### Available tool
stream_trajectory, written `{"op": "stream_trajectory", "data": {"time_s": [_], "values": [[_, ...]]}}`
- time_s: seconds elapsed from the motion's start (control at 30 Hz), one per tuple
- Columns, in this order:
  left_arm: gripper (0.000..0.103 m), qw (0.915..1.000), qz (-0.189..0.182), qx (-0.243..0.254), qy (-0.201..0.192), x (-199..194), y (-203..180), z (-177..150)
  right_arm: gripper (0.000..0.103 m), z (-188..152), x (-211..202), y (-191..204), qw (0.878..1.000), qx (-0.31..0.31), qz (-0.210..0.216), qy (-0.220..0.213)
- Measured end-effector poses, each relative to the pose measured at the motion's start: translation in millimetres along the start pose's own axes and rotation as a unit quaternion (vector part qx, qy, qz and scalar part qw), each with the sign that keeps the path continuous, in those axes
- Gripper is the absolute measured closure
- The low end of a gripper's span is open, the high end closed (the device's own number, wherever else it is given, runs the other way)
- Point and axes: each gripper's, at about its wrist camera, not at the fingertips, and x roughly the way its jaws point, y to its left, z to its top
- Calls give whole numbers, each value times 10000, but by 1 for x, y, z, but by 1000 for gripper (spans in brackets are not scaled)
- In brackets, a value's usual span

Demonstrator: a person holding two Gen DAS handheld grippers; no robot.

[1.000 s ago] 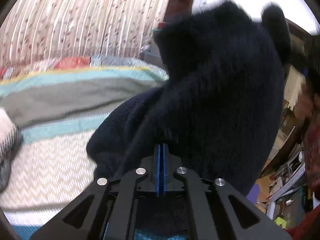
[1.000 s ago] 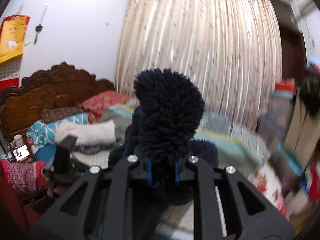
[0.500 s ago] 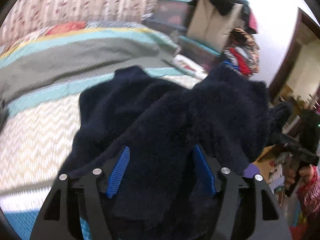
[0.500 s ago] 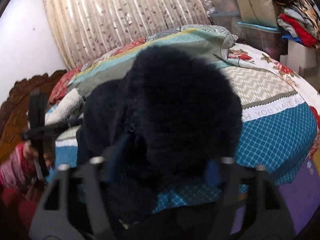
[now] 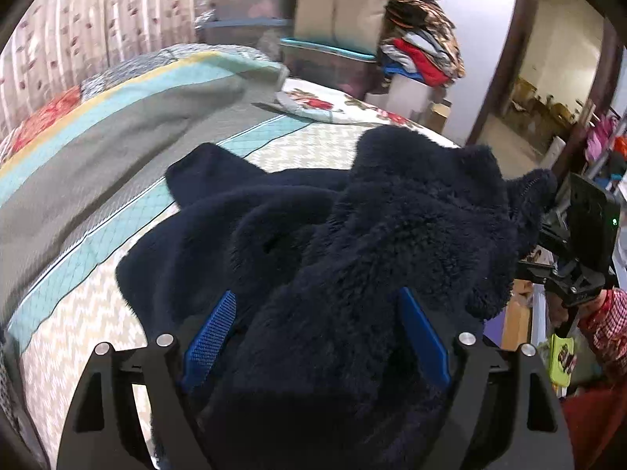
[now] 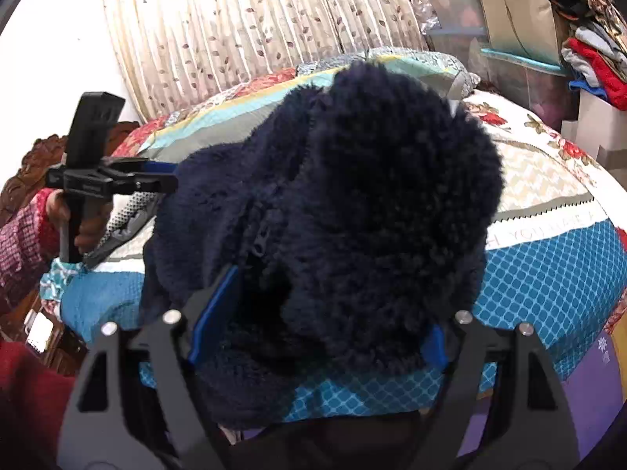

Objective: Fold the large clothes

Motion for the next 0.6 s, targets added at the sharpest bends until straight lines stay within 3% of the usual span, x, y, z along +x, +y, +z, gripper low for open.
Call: {"op": "stream_trajectory", "data": {"time_s": [0.2,0.37,0.47,0.53,0.57,0.6], "values": [[21,9990,-406,76,188,9,-10,2,25,2,1,2,10000,-64,-37,57],[21,9983,-123,351,441,27,-12,2,25,2,0,1,10000,-55,-37,29],[21,9964,-433,123,719,39,-9,2,25,2,3,1,10000,-86,-39,30],[22,9956,-643,58,672,42,-12,0,25,3,5,2,9999,-137,-55,41],[41,9965,-612,67,574,41,-13,-1,25,5,7,2,9999,-149,-47,65],[67,9974,-489,146,517,41,-17,-4,25,7,9,1,9998,-148,-23,91]]}}
